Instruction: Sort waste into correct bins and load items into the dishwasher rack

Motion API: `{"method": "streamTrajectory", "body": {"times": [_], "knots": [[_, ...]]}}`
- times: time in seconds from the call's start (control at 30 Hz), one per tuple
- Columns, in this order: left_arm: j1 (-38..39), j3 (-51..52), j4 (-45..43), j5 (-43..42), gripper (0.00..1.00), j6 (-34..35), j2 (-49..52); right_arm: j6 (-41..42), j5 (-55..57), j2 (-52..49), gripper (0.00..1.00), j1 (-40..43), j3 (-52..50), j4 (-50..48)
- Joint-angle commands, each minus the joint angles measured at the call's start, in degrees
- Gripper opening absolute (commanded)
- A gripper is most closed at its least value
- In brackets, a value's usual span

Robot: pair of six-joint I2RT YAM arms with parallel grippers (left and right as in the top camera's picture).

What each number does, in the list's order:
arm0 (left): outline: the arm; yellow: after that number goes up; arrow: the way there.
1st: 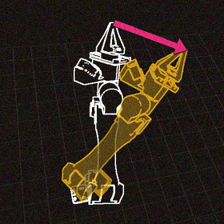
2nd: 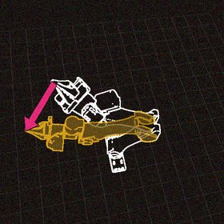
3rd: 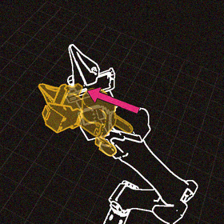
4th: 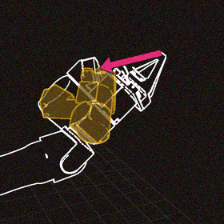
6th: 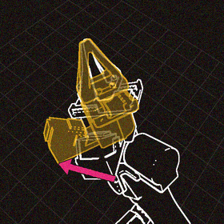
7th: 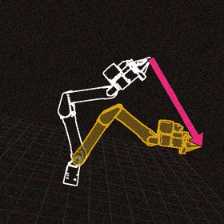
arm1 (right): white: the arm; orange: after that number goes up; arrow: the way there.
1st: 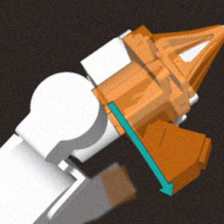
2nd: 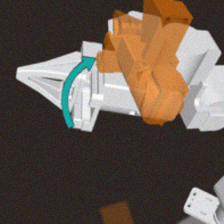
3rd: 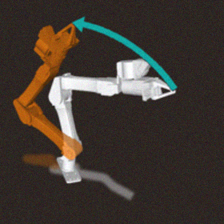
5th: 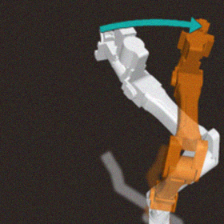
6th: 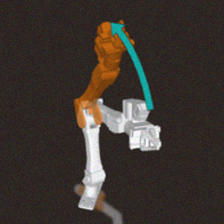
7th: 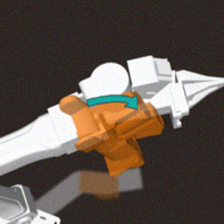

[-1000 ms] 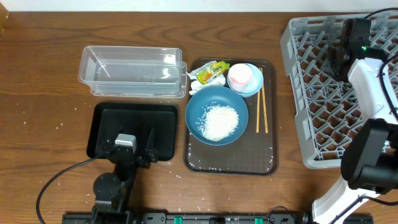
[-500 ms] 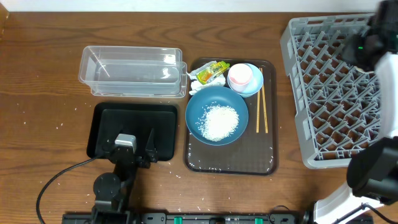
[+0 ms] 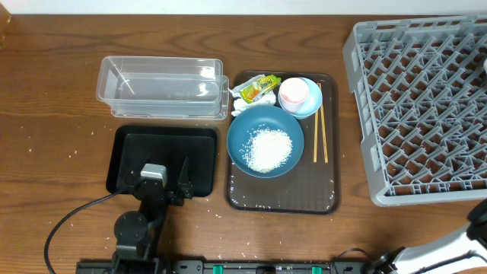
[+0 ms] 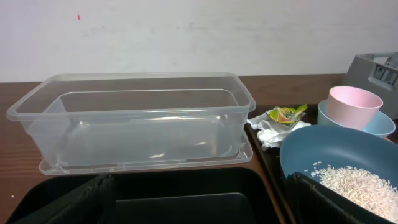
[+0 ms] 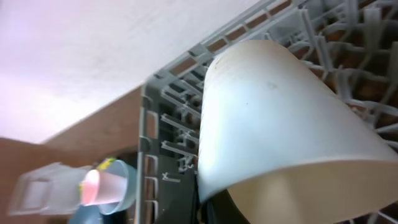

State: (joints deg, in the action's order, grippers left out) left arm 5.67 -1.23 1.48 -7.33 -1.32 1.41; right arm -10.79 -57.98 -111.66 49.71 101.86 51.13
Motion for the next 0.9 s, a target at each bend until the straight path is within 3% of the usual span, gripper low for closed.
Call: {"method": "streamTrajectory", "body": {"times": [0.0, 0.17, 0.33, 0.43, 0.63, 0.87], "knots": [[-0.31, 1.01, 1.88, -0.81, 0.9, -0.15, -0.04, -1.51, -9.94, -5.97, 0.01, 1.6, 0.72, -1.11], [-0.31, 1.01, 1.88, -0.83, 0.9, -0.15, -0.04, 6.84, -9.81, -12.94, 0.01, 3.3, 0.72, -6.84], [-0.31, 1.01, 1.88, -0.81, 0.9, -0.15, -0.04, 7.54, -10.01, -17.64, 0.01, 3.82, 0.72, -8.26], [-0.31, 1.01, 1.88, -0.81, 0.9, -0.15, -0.04, 7.54, -7.21, -18.32, 0.01, 4.2, 0.72, -6.62], [-0.31, 1.01, 1.88, -0.81, 0.9, -0.15, -0.04, 6.58, 10.75, -16.94, 0.01, 6.27, 0.87, 1.14], [-0.31, 1.01, 1.88, -0.81, 0.9, -0.17, -0.04, 5.35, 12.35, -13.92, 0.04, 10.1, 0.87, 5.73]]}}
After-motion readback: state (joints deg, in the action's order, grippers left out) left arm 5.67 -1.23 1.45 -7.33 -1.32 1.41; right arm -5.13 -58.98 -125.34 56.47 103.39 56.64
